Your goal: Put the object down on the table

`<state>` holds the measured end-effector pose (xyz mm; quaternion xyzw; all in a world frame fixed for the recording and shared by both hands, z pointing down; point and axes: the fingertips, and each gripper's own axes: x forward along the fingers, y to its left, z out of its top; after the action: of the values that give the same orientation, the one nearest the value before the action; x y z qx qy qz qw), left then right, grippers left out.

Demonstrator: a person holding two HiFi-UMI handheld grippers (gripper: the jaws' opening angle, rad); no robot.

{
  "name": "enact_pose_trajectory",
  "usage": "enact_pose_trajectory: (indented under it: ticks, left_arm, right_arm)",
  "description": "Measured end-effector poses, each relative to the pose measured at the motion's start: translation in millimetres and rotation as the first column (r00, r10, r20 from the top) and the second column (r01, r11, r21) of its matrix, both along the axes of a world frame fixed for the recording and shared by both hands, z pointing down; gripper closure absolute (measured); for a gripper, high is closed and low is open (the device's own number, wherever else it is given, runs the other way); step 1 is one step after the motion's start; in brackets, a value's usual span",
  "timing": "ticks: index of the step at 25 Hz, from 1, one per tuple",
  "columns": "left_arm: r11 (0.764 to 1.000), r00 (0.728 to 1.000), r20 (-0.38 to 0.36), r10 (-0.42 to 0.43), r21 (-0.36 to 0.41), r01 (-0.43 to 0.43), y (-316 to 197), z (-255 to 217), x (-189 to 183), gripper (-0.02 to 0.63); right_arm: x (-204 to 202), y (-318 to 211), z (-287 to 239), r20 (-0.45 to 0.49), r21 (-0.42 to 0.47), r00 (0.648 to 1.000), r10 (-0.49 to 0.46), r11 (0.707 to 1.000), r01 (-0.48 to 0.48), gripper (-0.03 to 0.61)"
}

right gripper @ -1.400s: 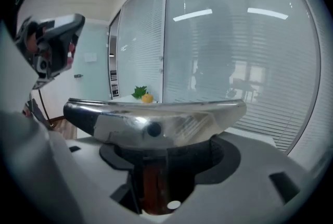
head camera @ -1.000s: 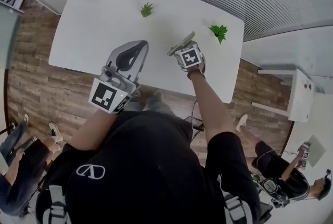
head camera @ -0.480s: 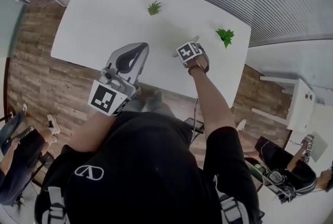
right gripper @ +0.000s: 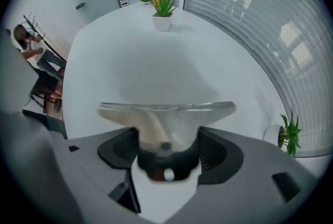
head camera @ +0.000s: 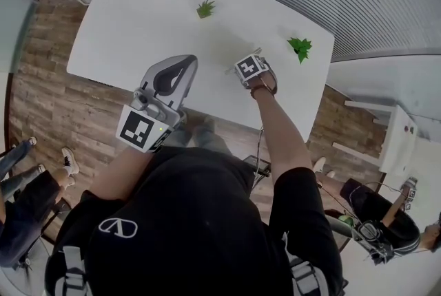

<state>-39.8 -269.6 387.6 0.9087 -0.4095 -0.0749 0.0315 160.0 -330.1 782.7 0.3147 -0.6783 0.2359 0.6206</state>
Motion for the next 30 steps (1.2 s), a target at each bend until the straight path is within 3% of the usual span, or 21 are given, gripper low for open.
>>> enact_pose_trajectory:
  ticks: [10, 13, 16, 19, 23, 27, 30]
  left_arm:
    - [1.0, 1.0, 0.001, 0.008, 0.001, -0.008, -1, -1, 4, 0.609]
    - [1.0, 1.0, 0.005, 0.015, 0.004, -0.015, -3, 0, 8, 0.609]
    - [1.0, 1.0, 0.003, 0.023, 0.014, -0.023, -4, -4, 12, 0.609]
    - [0.999, 0.999, 0.001, 0.037, 0.024, -0.037, -7, -9, 21, 0.609]
    - [0.997, 0.998, -0.005, 0.059, 0.043, -0.059, -8, -18, 33, 0.609]
    - [0.995, 0.997, -0.015, 0.081, 0.064, -0.08, -9, -29, 47, 0.609]
    - [0.991, 0.996, -0.035, 0.087, 0.104, -0.083, -9, -46, 56, 0.609]
  right_arm:
    - [3, -5, -17, 0.027, 0.031, 1.0, 0.001, 1.0, -0.001, 0.247]
    - [-2, -14, -38, 0.077, 0.117, 0.997, 0.013, 0.993, -0.022, 0.277]
    - [-5, -27, -85, 0.137, 0.276, 0.991, 0.009, 0.96, -0.047, 0.379]
    - [-7, -33, -146, 0.236, 0.434, 0.972, 0.015, 0.893, -0.119, 0.451]
    - [-5, -25, -232, 0.359, 0.6, 0.933, 0.005, 0.764, -0.235, 0.56]
    - [0, 2, -311, 0.47, 0.693, 0.882, -0.031, 0.633, -0.346, 0.57]
    - [6, 32, -368, 0.509, 0.764, 0.857, -0.082, 0.501, -0.406, 0.571]
